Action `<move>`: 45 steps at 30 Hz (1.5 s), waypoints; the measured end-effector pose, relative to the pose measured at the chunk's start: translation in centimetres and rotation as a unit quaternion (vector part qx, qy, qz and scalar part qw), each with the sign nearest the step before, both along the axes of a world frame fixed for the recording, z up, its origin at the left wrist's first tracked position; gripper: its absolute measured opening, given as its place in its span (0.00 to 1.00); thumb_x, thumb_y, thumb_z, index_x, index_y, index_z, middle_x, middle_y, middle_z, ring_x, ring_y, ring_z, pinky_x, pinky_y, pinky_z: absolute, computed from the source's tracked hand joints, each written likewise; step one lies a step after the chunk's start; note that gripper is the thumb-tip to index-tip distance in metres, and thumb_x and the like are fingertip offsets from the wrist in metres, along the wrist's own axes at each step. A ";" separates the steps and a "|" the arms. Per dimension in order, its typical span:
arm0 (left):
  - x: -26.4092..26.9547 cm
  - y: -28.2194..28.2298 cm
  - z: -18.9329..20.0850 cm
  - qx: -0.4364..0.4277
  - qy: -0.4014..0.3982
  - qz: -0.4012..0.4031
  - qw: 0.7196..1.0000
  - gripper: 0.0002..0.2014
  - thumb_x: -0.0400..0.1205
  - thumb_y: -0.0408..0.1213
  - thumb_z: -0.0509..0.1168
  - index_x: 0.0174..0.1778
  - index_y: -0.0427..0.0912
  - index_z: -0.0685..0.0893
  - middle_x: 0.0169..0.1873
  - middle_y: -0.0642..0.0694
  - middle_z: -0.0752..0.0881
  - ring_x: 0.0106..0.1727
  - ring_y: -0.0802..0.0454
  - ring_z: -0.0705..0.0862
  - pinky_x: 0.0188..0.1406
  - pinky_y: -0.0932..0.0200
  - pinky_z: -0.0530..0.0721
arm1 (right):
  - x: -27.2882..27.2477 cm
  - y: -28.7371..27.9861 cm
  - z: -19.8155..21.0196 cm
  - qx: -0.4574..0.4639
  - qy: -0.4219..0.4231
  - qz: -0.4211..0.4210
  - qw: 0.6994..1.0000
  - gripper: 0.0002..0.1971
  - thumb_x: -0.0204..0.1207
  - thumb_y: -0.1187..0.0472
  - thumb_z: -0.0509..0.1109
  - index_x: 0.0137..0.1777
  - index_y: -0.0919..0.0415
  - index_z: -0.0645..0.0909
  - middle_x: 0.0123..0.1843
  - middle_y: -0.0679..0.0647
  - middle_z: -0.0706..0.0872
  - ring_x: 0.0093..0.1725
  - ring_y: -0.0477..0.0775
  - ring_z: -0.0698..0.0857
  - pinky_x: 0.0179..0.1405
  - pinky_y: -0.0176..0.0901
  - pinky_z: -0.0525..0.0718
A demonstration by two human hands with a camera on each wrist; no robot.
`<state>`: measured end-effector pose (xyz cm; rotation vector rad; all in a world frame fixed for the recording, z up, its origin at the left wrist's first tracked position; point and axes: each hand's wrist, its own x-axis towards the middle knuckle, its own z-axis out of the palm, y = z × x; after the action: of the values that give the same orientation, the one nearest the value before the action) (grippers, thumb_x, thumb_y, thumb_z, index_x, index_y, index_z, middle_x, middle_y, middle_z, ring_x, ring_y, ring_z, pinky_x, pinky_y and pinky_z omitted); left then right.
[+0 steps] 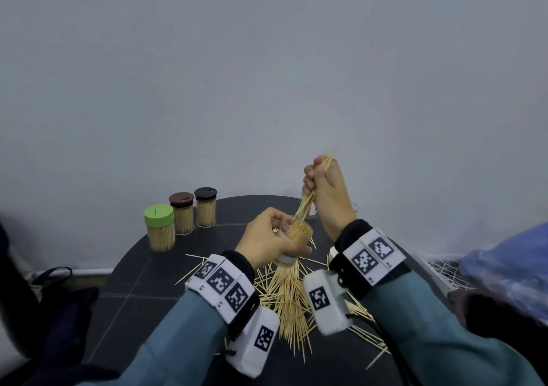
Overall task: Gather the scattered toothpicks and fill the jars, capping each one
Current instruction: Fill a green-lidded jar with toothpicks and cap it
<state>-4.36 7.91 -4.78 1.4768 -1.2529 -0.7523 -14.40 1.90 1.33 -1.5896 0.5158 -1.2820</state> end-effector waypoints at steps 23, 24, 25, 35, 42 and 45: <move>0.2 -0.4 0.1 -0.033 0.022 -0.021 0.999 0.29 0.67 0.33 0.79 0.62 0.47 0.77 0.51 0.50 0.83 0.53 0.53 0.82 0.46 0.67 0.80 | -0.8 1.3 -2.7 0.048 0.070 0.141 0.986 0.07 0.86 0.69 0.46 0.50 0.61 0.63 0.44 0.57 0.85 0.43 0.44 0.85 0.41 0.28 0.84; 0.3 -0.4 0.1 -0.037 0.027 -0.023 0.999 0.30 0.67 0.32 0.79 0.63 0.50 0.77 0.49 0.51 0.83 0.53 0.54 0.82 0.46 0.67 0.81 | -0.9 1.3 -2.8 0.059 0.065 0.142 0.986 0.06 0.86 0.70 0.47 0.51 0.62 0.63 0.42 0.54 0.86 0.42 0.42 0.86 0.40 0.28 0.84; 0.4 -0.4 0.0 -0.040 0.029 -0.026 0.998 0.30 0.67 0.32 0.79 0.62 0.54 0.77 0.50 0.50 0.83 0.53 0.53 0.82 0.50 0.65 0.82 | -1.0 1.3 -2.8 0.066 0.062 0.142 0.986 0.06 0.85 0.70 0.47 0.51 0.62 0.64 0.38 0.50 0.87 0.38 0.38 0.86 0.38 0.27 0.83; 0.2 -0.4 0.0 0.009 0.020 -0.023 0.999 0.30 0.64 0.38 0.82 0.59 0.43 0.77 0.54 0.47 0.84 0.53 0.54 0.82 0.44 0.64 0.80 | -1.8 0.5 -2.8 0.031 0.069 0.083 0.994 0.09 0.84 0.61 0.55 0.53 0.57 0.77 0.39 0.51 0.79 0.46 0.44 0.80 0.42 0.31 0.81; 0.3 -0.3 0.2 0.002 0.033 -0.012 0.999 0.29 0.66 0.36 0.80 0.60 0.43 0.76 0.53 0.48 0.83 0.55 0.53 0.82 0.48 0.62 0.83 | -2.0 0.3 -3.7 -0.033 0.157 0.082 0.984 0.18 0.86 0.62 0.49 0.61 0.67 0.80 0.59 0.52 0.84 0.58 0.34 0.80 0.51 0.19 0.76; 0.3 -0.4 0.1 0.007 0.015 -0.010 1.000 0.27 0.67 0.33 0.79 0.59 0.43 0.76 0.54 0.46 0.83 0.55 0.51 0.82 0.56 0.55 0.82 | -1.9 0.5 -4.2 -0.034 0.218 0.106 0.970 0.20 0.86 0.58 0.49 0.70 0.62 0.76 0.69 0.52 0.80 0.66 0.39 0.78 0.64 0.28 0.75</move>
<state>-4.10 7.52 -4.72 1.4614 -1.2430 -0.7965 -16.33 2.37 -2.83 -1.9403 0.5571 -0.7962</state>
